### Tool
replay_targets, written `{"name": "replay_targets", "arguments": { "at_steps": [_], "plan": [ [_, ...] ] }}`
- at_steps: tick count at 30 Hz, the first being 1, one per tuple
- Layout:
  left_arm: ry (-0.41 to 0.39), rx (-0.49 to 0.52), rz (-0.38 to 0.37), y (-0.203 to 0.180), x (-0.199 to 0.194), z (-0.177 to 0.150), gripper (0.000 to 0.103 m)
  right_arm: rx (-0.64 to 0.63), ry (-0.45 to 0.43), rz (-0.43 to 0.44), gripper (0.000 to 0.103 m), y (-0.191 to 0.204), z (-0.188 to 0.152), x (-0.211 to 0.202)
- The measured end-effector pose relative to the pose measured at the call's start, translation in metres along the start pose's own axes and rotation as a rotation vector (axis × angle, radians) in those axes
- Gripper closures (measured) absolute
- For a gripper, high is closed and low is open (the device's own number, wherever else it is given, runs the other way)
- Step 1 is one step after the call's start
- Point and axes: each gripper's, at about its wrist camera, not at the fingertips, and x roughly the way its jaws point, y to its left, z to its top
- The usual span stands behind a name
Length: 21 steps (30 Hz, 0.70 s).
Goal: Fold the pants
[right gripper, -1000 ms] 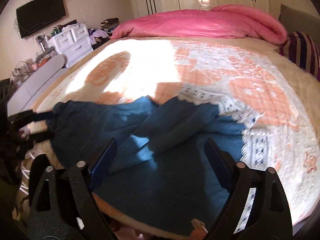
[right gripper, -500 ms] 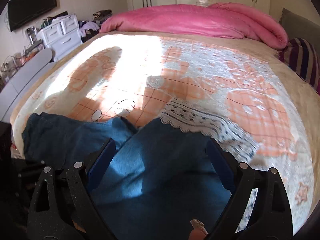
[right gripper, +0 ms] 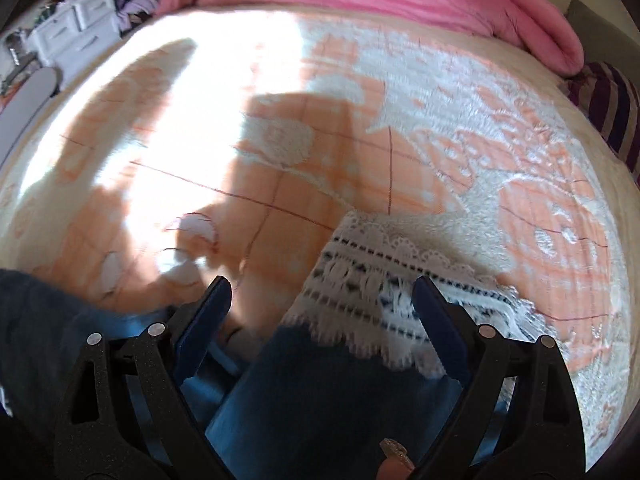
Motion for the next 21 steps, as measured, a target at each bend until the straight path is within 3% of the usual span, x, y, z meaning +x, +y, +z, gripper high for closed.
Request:
{"name": "replay_targets", "arguments": {
  "at_steps": [1,3,4,5,6,13,17,21],
  "plan": [
    [0.001,0.009,-0.001,-0.003,0.0,-0.001,0.089,-0.006,0.002,-0.021,0.02,-0.001,0.0,0.006],
    [0.001,0.027,0.008,-0.006,0.0,-0.002,0.089,-0.028,-0.02,-0.04,0.054,-0.004,-0.005,0.009],
    [-0.001,0.031,0.011,-0.006,0.0,-0.002,0.089,-0.033,-0.038,-0.038,0.065,-0.007,-0.007,0.004],
    [-0.003,0.033,0.015,-0.006,0.0,-0.001,0.089,-0.029,-0.05,-0.024,0.09,-0.011,-0.009,-0.002],
    [-0.006,0.033,0.017,-0.006,-0.001,0.0,0.089,-0.006,-0.068,-0.002,0.096,-0.019,-0.013,-0.011],
    [-0.031,0.066,0.063,-0.01,-0.01,0.001,0.087,0.202,-0.207,0.091,0.098,-0.089,-0.054,-0.087],
    [-0.037,0.078,0.078,-0.012,-0.009,0.001,0.066,0.297,-0.246,0.127,0.098,-0.122,-0.086,-0.119],
    [-0.044,0.085,0.082,-0.013,-0.004,0.004,0.071,0.411,-0.259,0.178,0.098,-0.15,-0.128,-0.143]
  ]
}}
